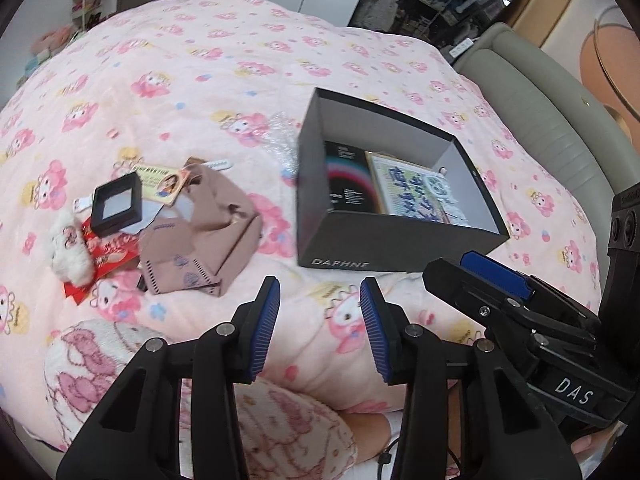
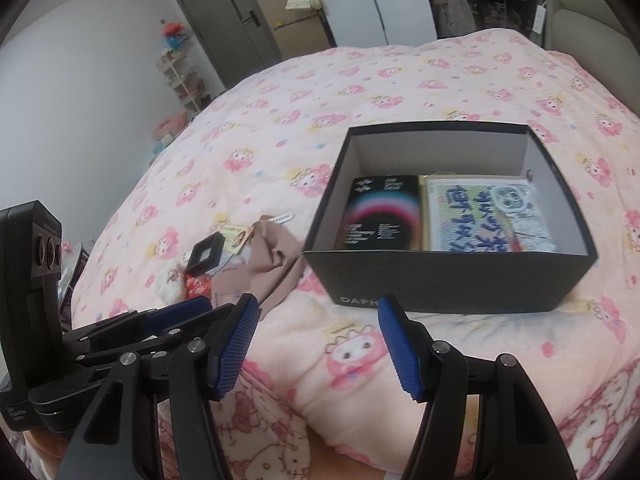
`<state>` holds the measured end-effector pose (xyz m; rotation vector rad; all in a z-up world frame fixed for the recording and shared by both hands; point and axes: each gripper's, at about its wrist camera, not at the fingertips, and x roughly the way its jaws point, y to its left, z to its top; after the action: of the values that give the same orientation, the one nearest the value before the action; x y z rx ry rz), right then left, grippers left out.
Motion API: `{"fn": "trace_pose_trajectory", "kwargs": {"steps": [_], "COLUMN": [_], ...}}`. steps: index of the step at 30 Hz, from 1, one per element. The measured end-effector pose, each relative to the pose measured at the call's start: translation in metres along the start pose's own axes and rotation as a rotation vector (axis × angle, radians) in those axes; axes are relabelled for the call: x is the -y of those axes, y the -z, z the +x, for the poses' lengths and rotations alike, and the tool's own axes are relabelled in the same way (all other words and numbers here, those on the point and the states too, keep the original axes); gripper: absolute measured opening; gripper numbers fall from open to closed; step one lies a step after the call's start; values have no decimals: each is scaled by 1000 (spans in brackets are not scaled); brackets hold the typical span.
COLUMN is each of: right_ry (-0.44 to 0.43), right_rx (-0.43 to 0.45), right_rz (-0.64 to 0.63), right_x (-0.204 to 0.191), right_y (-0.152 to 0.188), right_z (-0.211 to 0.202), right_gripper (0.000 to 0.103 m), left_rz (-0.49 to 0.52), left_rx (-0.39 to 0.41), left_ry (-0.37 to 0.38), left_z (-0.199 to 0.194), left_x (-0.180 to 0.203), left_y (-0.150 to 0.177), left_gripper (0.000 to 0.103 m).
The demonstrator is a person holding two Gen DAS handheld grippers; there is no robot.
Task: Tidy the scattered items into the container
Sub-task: 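Withdraw the left gripper from the shoebox toward the remaining items, then grasp the white plush toy with the left gripper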
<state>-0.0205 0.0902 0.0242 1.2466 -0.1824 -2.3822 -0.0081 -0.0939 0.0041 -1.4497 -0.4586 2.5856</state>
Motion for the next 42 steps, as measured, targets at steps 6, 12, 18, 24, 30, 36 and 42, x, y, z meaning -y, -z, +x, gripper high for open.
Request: {"fn": "trace_pose_trajectory", "kwargs": {"steps": [6, 12, 18, 24, 30, 36, 42], "right_ry": [-20, -55, -65, -105, -132, -133, -199], "right_rx": [-44, -90, -133, -191, -260, -295, -385], "right_rz": [-44, -79, -138, -179, -199, -191, -206], "right_x": [-21, -46, -77, -103, -128, -133, -148], "right_y": [-4, -7, -9, -9, -7, -12, -13], "right_z": [23, 48, 72, 103, 138, 167, 201], "right_gripper": [60, 60, 60, 60, 60, 60, 60], "left_rz": [-39, -90, -188, -252, -303, -357, -493], "left_rx": [-24, -26, -28, -27, -41, -7, 38], "left_ry": [-43, -83, -104, -146, -176, -155, -182], "left_z": [-1, -4, -7, -8, -1, 0, 7], "left_x": [-28, -62, -99, -136, -170, -204, -259], "left_y": [-1, 0, 7, 12, 13, 7, 6], "left_gripper": [41, 41, 41, 40, 41, 52, 64]}}
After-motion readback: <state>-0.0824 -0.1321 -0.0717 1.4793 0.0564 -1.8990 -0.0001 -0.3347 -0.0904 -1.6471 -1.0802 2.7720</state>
